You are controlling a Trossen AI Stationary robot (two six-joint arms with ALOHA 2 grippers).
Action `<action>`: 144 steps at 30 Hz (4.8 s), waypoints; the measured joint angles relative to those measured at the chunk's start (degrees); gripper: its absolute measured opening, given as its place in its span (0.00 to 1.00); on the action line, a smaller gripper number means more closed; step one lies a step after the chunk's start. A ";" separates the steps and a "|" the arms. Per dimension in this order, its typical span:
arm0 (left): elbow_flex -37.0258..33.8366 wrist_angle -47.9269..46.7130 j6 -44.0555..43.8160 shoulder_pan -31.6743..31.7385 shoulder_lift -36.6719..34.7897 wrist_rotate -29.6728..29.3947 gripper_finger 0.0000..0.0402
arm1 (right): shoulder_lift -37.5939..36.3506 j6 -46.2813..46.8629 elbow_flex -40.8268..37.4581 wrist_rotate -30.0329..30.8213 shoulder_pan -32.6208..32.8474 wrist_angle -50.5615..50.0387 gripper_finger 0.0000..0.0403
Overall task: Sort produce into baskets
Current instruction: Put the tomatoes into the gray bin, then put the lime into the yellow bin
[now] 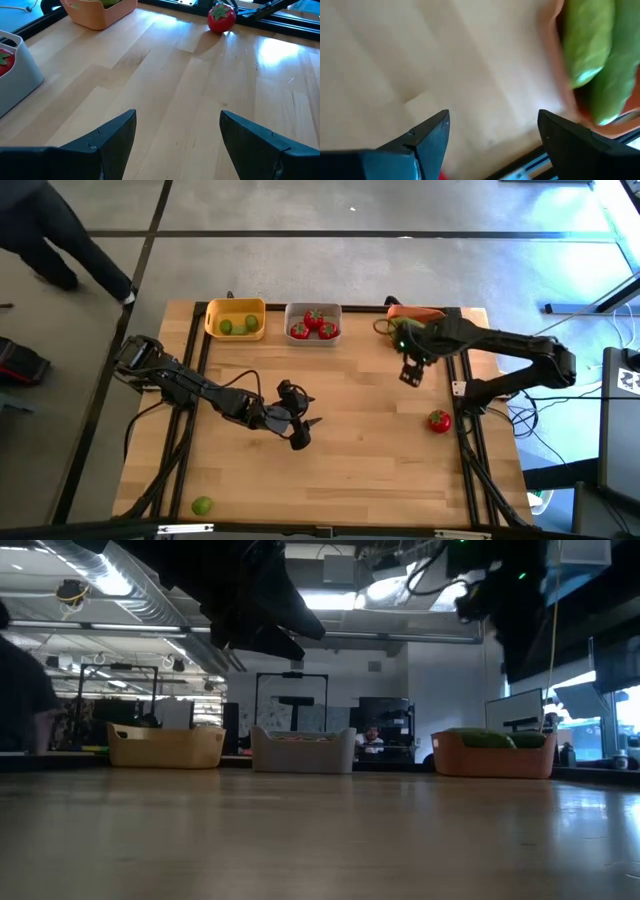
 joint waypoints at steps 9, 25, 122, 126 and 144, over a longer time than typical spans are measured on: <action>0.00 -0.02 0.00 0.00 0.00 0.00 0.70 | -1.59 12.51 0.00 -5.72 14.96 -5.83 0.72; 0.00 -0.03 -0.14 0.00 0.00 0.83 0.70 | -1.57 32.12 -3.46 -7.45 32.28 -8.11 0.83; 0.00 -30.12 -17.18 -1.60 -15.10 -2.25 0.70 | 27.46 -16.13 -1.09 1.21 -11.45 77.02 0.55; 0.00 -30.10 -17.14 -1.60 -15.08 -2.27 0.70 | 27.54 -16.22 -1.14 1.18 -11.22 76.96 0.55; 7.91 -37.08 -6.88 -3.76 -15.32 15.38 0.70 | 22.93 -8.42 -1.09 -13.84 -1.72 71.91 0.75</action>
